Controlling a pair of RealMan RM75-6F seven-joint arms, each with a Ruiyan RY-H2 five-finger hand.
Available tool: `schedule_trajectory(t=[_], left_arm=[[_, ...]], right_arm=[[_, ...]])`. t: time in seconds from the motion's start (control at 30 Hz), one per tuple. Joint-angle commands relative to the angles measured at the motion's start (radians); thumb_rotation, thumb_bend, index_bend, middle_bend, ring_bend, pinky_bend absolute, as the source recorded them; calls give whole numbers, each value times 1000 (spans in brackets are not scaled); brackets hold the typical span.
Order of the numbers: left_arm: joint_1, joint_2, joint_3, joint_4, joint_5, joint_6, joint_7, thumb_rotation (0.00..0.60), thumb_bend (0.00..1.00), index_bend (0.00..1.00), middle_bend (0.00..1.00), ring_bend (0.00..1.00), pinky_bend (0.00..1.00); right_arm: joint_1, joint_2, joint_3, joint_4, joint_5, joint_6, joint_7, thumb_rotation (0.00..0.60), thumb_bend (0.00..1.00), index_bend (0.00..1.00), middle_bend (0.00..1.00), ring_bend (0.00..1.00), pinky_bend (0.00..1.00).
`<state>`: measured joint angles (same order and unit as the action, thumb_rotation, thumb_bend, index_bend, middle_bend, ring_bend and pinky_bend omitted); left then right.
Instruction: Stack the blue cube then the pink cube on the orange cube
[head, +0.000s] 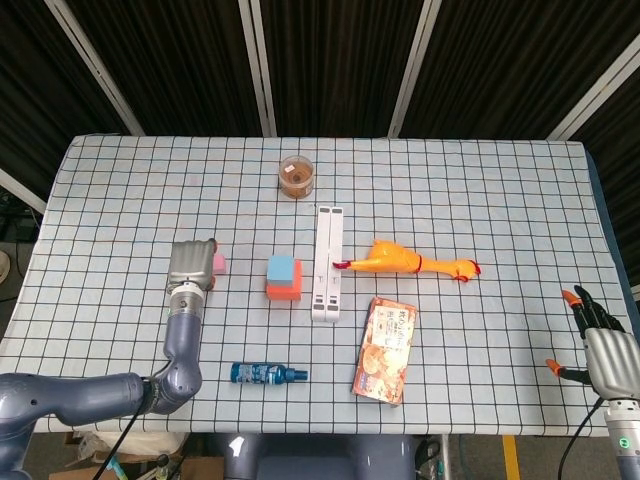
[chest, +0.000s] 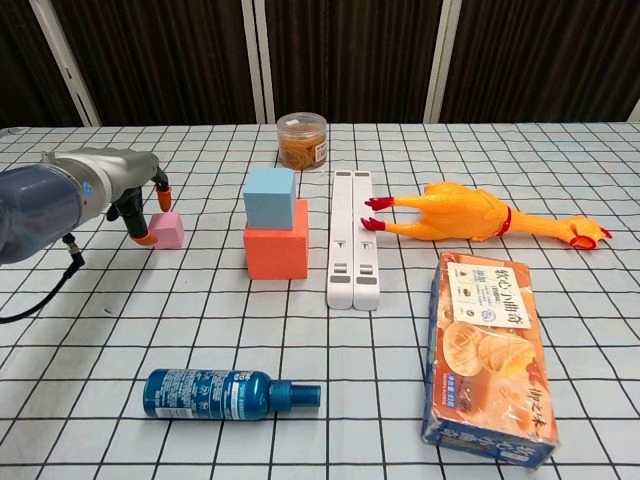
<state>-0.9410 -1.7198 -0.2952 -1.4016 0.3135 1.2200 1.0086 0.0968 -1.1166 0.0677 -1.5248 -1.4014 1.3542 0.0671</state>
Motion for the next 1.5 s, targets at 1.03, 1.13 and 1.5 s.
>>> schedule_trajectory(t=[1.03, 1.13, 1.5], left_arm=[[-7, -36, -16, 42, 4, 20, 23, 600, 336, 343, 918, 729, 736], [-7, -42, -19, 48, 9, 24, 21, 600, 368, 343, 918, 729, 736], [-5, -61, -31, 69, 19, 19, 14, 600, 391, 351, 918, 729, 737]], right_arm=[[4, -4, -2, 4, 3, -12, 2, 600, 41, 104, 46, 149, 248], [5, -4, -4, 4, 3, -15, 2, 600, 41, 104, 46, 149, 248], [9, -5, -3, 6, 6, -24, 8, 600, 41, 104, 46, 149, 248]])
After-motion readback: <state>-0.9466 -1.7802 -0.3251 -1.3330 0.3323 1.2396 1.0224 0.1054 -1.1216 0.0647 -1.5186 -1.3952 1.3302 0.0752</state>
